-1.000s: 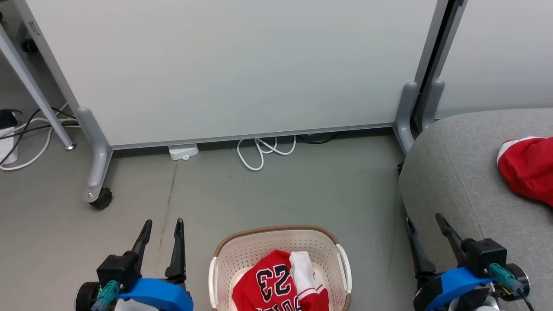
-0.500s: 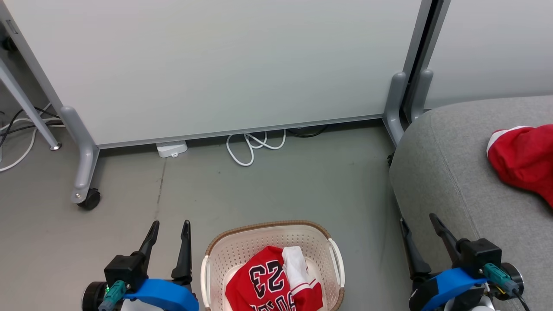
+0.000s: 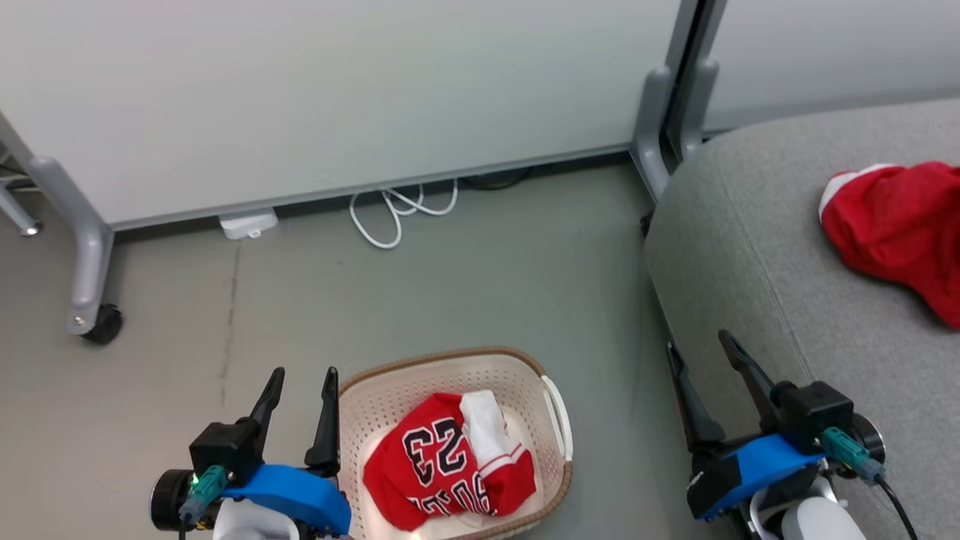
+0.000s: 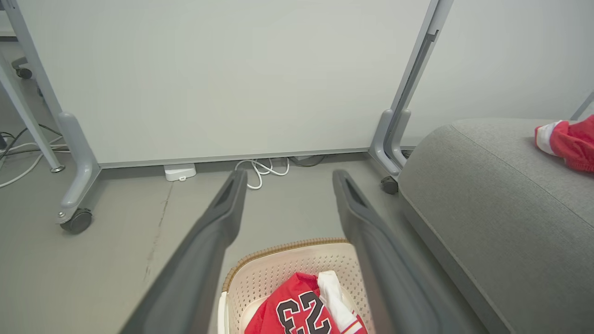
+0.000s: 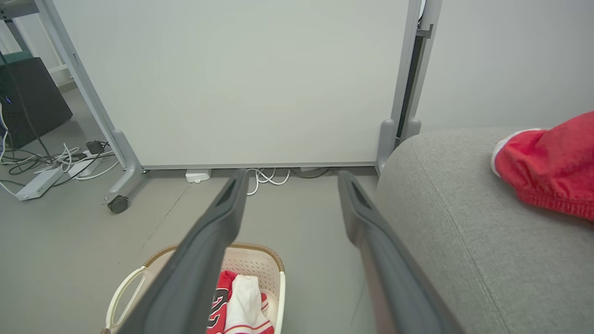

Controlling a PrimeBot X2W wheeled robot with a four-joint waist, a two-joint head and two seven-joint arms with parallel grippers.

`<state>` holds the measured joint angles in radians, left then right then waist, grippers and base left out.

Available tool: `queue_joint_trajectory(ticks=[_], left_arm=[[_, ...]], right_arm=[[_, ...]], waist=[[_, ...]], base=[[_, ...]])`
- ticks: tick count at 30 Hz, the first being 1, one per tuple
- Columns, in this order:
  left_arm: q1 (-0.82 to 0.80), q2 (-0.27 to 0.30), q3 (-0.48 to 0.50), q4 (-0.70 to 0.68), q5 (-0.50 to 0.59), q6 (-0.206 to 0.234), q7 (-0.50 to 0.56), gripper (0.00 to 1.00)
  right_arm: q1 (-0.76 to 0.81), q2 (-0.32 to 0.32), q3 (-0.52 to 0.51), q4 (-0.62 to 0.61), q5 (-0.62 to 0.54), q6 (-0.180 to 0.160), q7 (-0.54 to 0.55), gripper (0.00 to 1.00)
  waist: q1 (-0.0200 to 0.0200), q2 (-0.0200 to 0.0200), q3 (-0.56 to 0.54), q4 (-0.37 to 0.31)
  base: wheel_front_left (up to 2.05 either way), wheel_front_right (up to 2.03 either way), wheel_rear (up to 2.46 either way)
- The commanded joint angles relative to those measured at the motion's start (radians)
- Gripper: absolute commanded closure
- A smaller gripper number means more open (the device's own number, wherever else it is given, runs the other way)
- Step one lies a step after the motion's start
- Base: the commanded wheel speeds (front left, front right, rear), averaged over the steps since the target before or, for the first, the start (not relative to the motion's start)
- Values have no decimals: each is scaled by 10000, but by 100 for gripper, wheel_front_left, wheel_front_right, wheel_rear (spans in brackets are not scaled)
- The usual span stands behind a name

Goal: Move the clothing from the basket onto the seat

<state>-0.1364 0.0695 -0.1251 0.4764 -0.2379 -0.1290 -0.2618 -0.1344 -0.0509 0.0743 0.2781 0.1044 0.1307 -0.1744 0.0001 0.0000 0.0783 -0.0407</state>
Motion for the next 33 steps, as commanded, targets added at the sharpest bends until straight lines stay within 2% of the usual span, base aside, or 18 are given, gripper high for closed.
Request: queue_joint_trajectory(ticks=[1, 9, 17, 33], left_arm=[[-271, 46, -32, 103, -45, -24, -47, 0], [-852, 134, -21, 557, -106, -24, -47, 0], [-1689, 470, -230, 1262, 59, -24, -47, 0], [-3547, 1228, -746, 3703, -39, -24, -31, 0]], right_arm=[[-270, 10, 119, -97, 50, 1, -70, 0], [-827, 10, 528, -232, 255, 1, -263, 0], [-1513, 12, 1103, -215, 589, 1, -588, 0], [-2813, 15, 2351, -511, 1697, 1, -916, 0]], waist=[[-1, 0, 546, -416], [-1, 0, 1784, -1225], [-1, 0, 3296, -2207], [-1, 0, 5865, -3691]], base=[[0, 0, 0], [0, 0, 0], [0, 0, 0], [0, 0, 0]])
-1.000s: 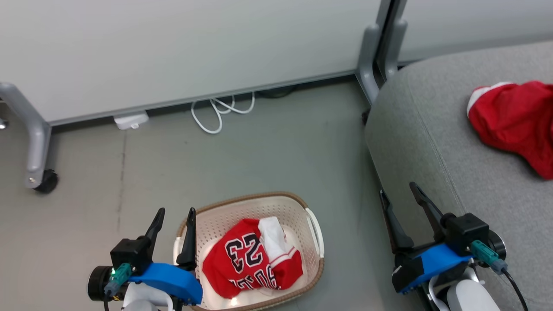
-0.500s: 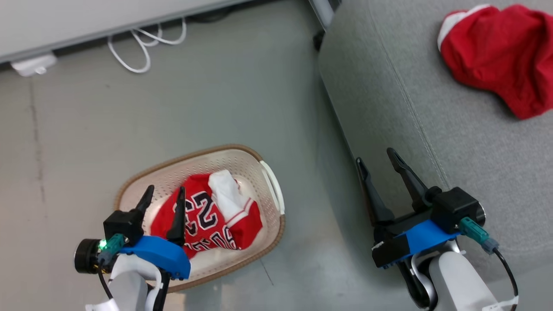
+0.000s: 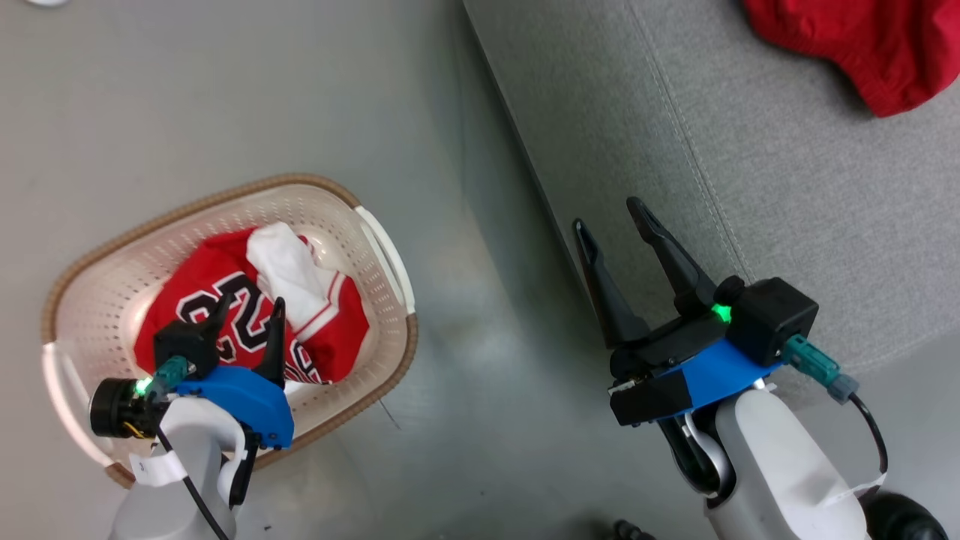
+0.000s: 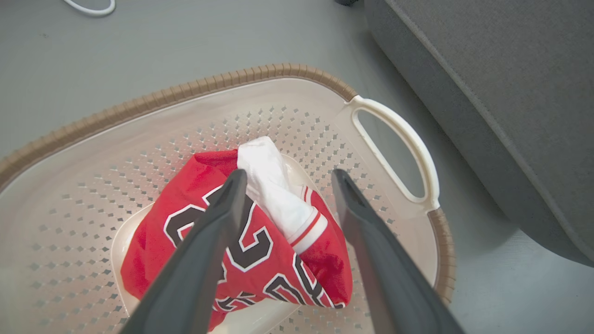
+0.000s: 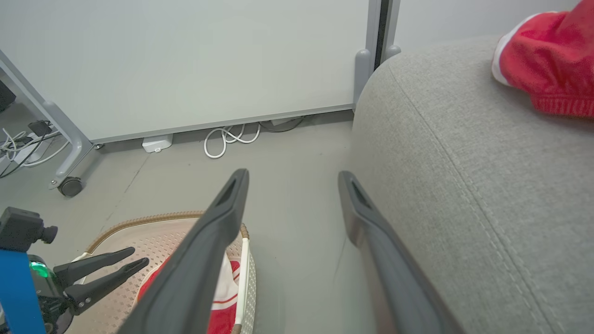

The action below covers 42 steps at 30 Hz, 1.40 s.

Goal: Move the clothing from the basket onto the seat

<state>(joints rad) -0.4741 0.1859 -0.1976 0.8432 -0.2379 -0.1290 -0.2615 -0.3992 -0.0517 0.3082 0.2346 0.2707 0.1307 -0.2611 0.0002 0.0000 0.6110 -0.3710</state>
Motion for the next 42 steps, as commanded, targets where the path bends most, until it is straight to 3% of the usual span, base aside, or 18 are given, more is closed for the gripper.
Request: queue_joint_trajectory(ticks=[1, 14, 32, 36, 42], left_arm=[[-308, 128, -52, 164, -21, -24, -7, 0], [-1524, 391, -426, 1513, 123, 124, 394, 0], [-2132, 826, -508, 2843, 296, 1724, 1365, 0], [-2193, 769, -502, 2952, 184, 1826, 1407, 0], [-2344, 569, -591, 2926, 55, 1602, 1429, 0]], right_arm=[[-219, 23, 53, -159, 90, 1, -50, 0], [-537, 20, 522, -686, 702, 1, -55, 0], [-609, 20, 782, -998, 1180, 1, -54, 0], [-593, 20, 769, -1031, 1218, 1, -55, 0], [-496, 20, 711, -1080, 1202, 1, -55, 0]], waist=[[-2, 0, 711, -437], [-2, 0, 1962, -775], [-2, 0, 2582, -1103], [-2, 0, 2633, -1067], [-2, 0, 2709, -1001]], base=[[0, 0, 0], [0, 0, 0], [0, 0, 0], [0, 0, 0], [0, 0, 0]])
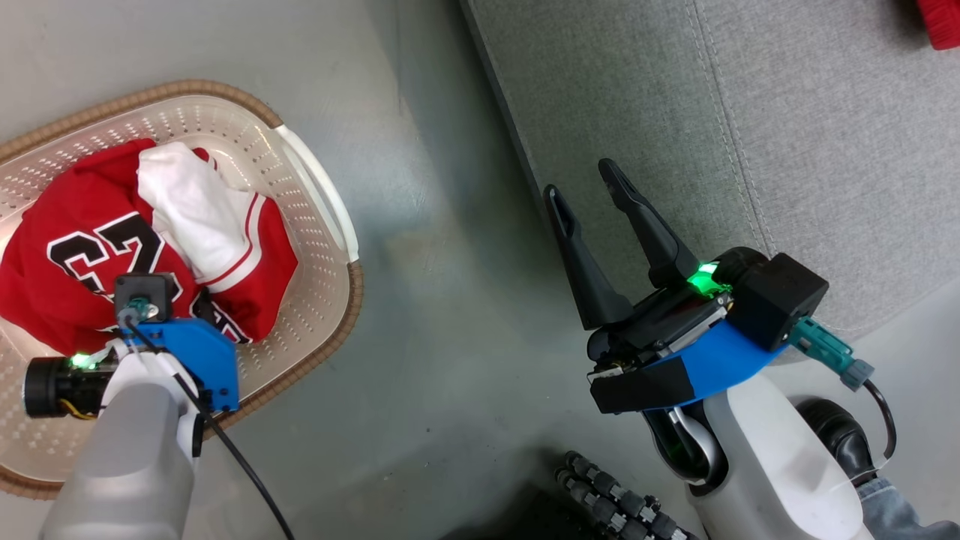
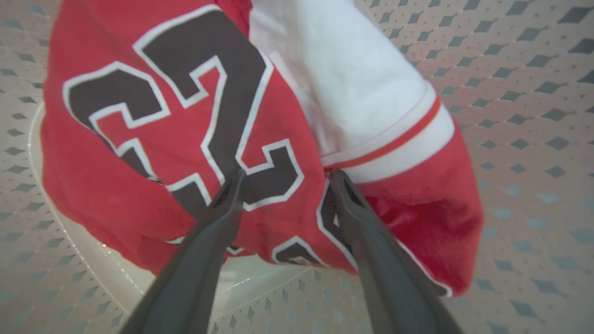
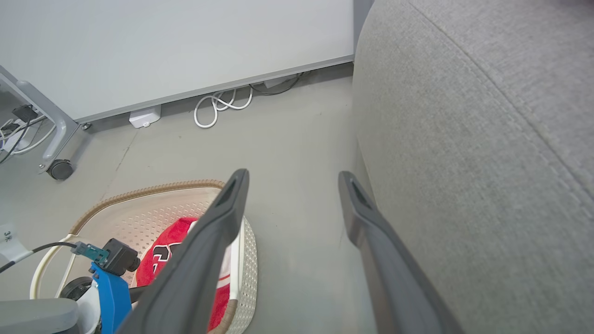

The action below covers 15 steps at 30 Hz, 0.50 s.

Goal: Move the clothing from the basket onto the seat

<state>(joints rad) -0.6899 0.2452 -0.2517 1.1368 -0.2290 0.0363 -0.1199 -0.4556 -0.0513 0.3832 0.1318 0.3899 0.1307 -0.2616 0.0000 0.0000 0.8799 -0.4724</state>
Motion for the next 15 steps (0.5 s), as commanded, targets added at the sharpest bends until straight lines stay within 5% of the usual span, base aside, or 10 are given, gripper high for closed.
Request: queue_joint_trajectory(ticks=[1, 10, 12, 13, 15], left_arm=[[-215, -61, -74, -4, -49, -76, 36, 0], [-416, -44, -357, 240, 31, -154, 398, 0], [-449, 0, -376, 280, 3, -169, 465, 58], [-461, 7, -386, 288, -22, -188, 482, 99], [-451, 4, -414, 311, -53, -207, 486, 100]], right_arm=[[74, 16, -60, -60, -16, 1, -50, 0], [277, 17, -203, -120, -132, 1, -48, 0], [305, 17, -205, -115, -126, 1, -48, 0], [309, 17, -197, -114, -117, 1, -48, 0], [310, 17, -183, -111, -99, 1, -48, 0]], waist=[[0, 0, 36, 24], [0, 0, 88, 109], [0, 0, 80, 112], [0, 0, 76, 109], [0, 0, 73, 97]], base=[[0, 0, 0], [0, 0, 0], [0, 0, 0], [0, 0, 0], [0, 0, 0]])
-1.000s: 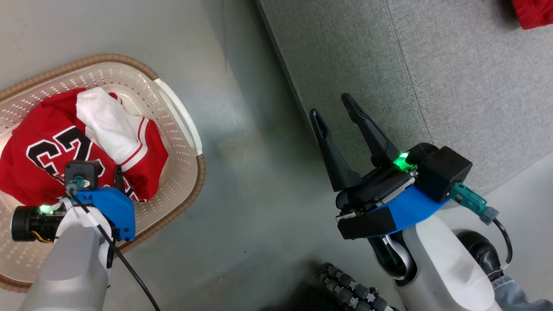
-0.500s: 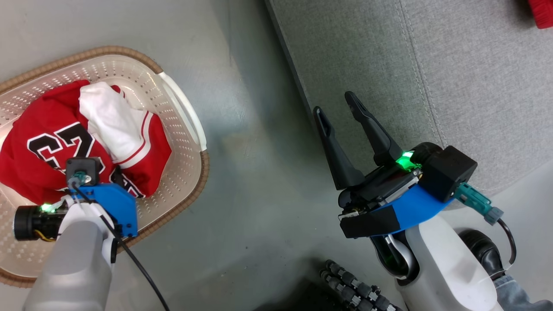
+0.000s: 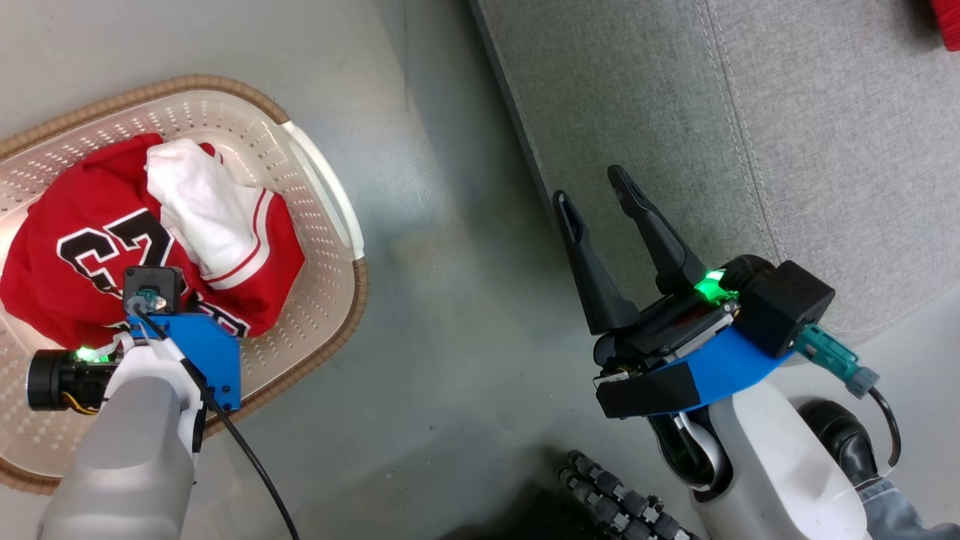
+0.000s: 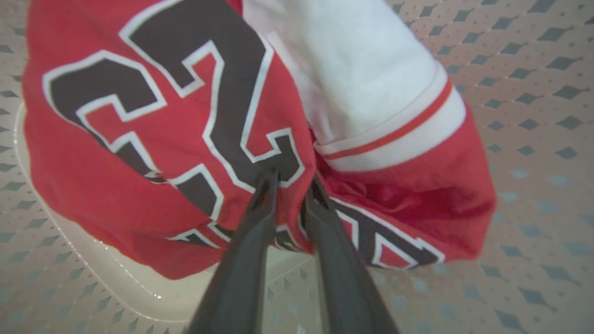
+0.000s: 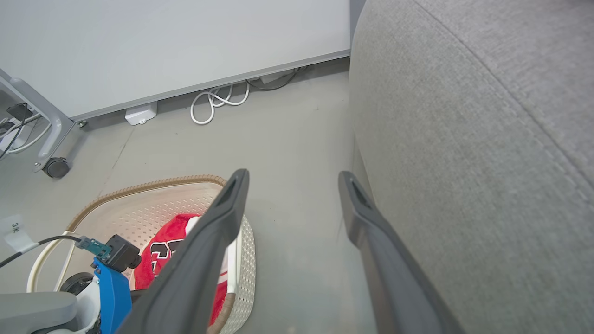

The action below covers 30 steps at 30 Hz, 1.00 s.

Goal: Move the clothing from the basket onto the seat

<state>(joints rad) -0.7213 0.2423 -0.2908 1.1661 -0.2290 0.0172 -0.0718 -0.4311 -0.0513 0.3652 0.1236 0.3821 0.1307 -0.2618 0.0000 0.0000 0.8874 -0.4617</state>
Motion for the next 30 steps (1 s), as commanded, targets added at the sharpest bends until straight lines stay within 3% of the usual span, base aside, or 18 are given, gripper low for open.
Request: queue_joint_trajectory(ticks=[1, 23, 30], left_arm=[[-134, 37, -30, 38, -66, -17, -8, 100], [-136, 153, -85, 246, -453, -308, -738, 100], [-15, -138, -175, 357, -621, -562, -1045, 100]], right_arm=[[61, 17, 6, -25, -6, 1, -47, 0], [-432, 18, 314, 118, 93, 1, -47, 0], [-561, 17, 276, 329, -154, 1, -47, 0]], waist=[[0, 0, -5, -17], [0, 0, -278, -134], [0, 0, -885, 152]], base=[[0, 0, 0], [0, 0, 0], [0, 0, 0]])
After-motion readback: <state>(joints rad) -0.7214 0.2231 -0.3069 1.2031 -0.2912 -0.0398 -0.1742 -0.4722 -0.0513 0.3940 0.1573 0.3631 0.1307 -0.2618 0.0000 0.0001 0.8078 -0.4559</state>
